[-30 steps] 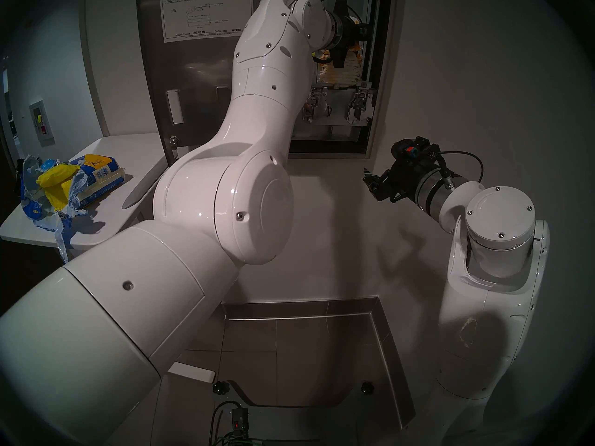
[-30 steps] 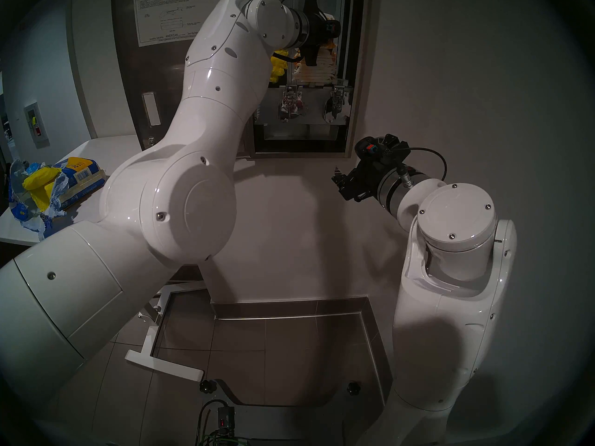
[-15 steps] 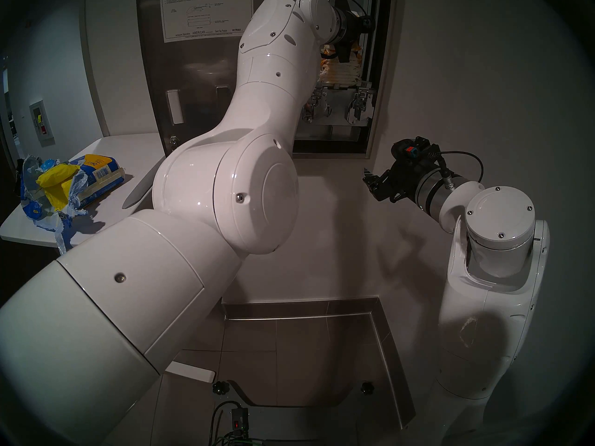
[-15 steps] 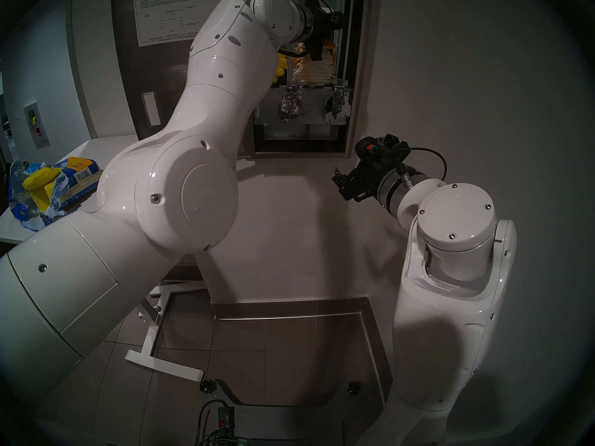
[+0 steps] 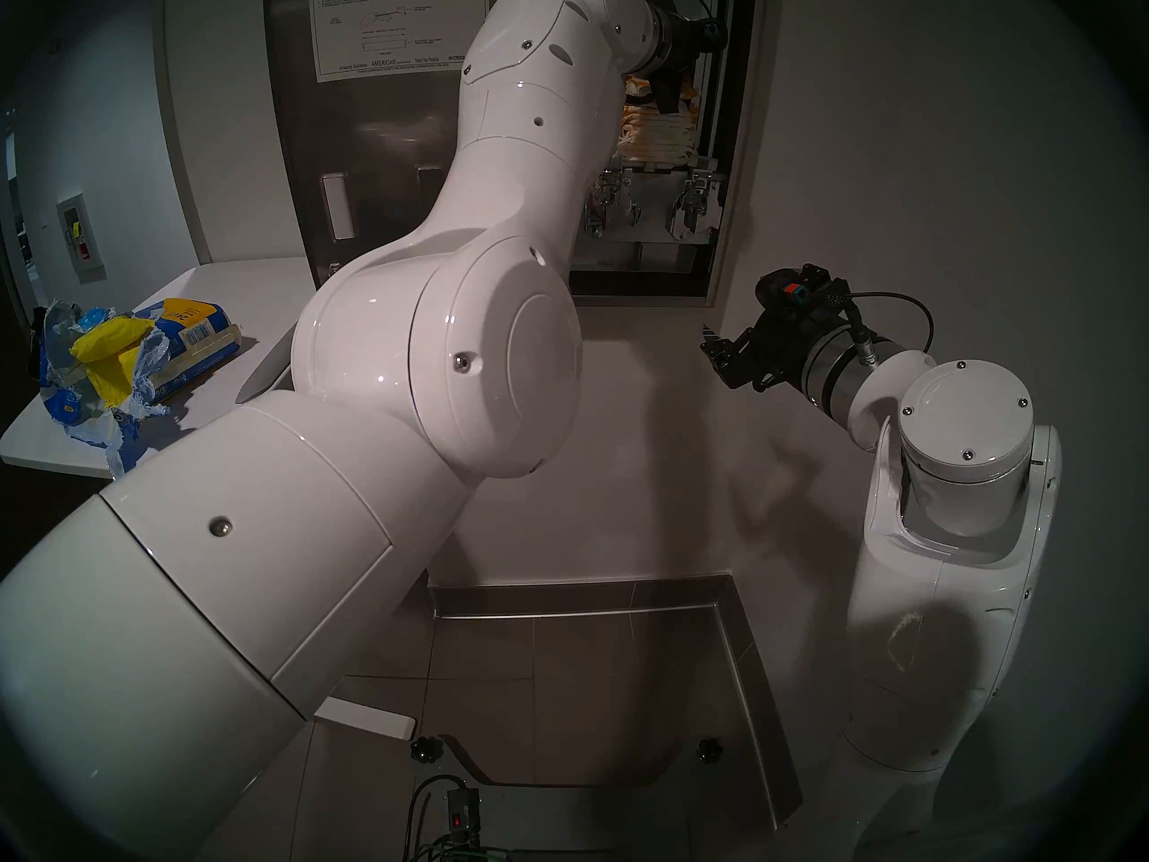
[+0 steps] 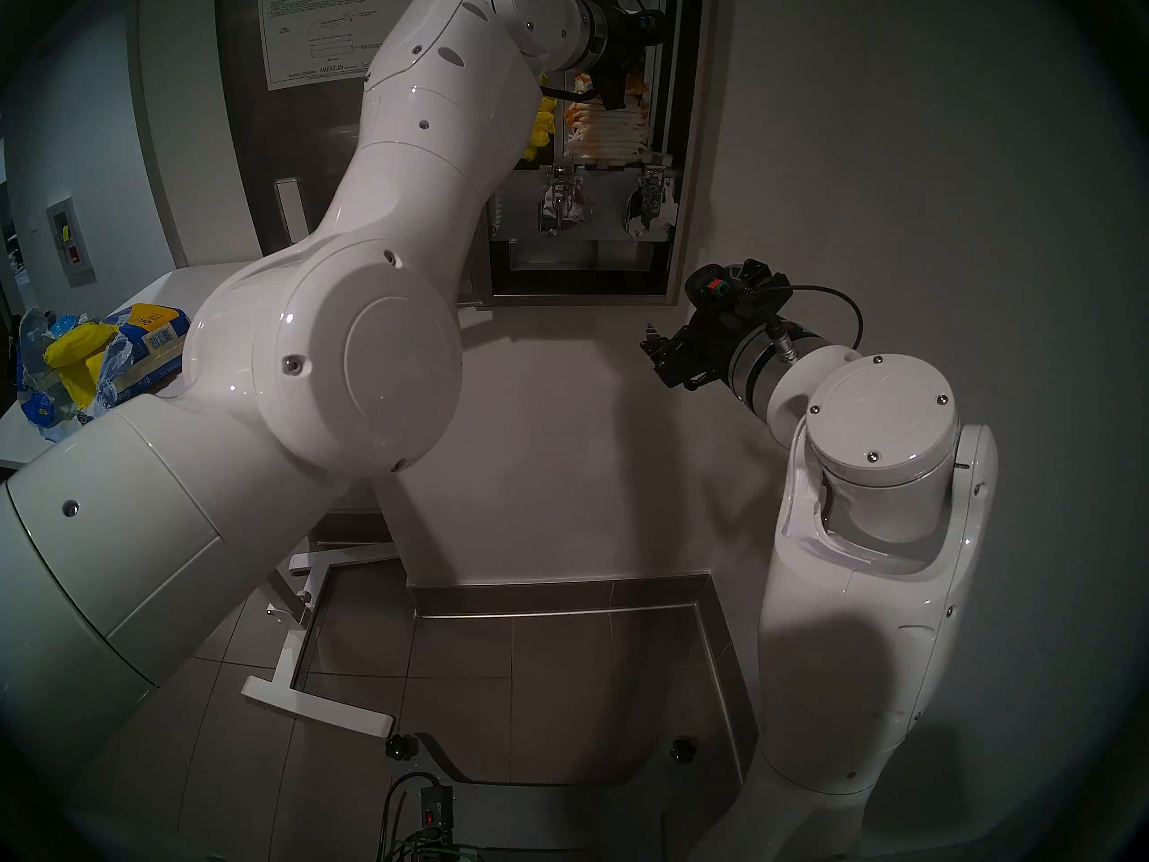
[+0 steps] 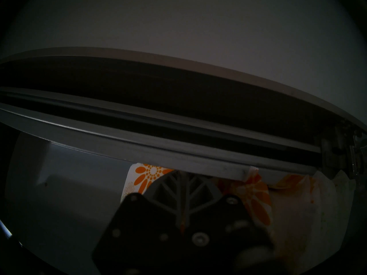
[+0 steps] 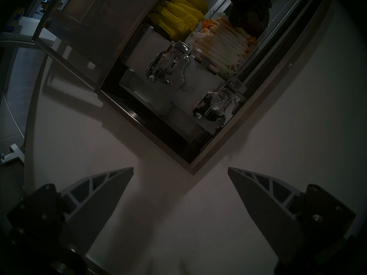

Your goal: Open the dispenser door, put the pads inside, close the door

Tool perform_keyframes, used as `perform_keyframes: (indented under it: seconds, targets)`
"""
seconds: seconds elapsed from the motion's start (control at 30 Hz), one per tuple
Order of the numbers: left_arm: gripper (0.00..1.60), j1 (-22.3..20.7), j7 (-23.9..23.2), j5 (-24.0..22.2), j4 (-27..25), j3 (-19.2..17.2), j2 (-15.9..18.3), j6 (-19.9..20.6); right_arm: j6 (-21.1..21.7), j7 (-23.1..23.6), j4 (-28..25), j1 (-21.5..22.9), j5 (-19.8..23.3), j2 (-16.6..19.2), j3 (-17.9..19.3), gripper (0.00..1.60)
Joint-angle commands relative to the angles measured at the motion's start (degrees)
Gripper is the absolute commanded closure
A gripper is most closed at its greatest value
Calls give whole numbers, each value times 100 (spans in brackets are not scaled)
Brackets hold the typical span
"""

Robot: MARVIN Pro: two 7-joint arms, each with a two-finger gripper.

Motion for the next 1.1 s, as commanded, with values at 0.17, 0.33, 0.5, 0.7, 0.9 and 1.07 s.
perform_keyframes:
  seconds: [0.17,0.33,0.5,0.7,0.9,1.07]
  targets:
    - [160,-569,-502,-52,-237,57,-66,25,-11,-51,-163,109,-3,-4,-8,0]
    - [160,-638,-761,-43,-213,67,-66,77,-9,-52,-164,109,-3,-3,-9,0]
    - [160,-679,-1065,-31,-212,91,-66,113,-9,-53,-166,109,-4,-4,-9,0]
    - [160,-712,-1243,-14,-168,102,-42,165,-6,-56,-169,109,-5,-4,-11,0]
    - [160,-714,-1192,29,-101,144,-2,199,-5,-59,-171,108,-6,-5,-12,0]
    - [0,-705,-1109,61,-24,200,29,199,-2,-61,-172,108,-5,-2,-14,0]
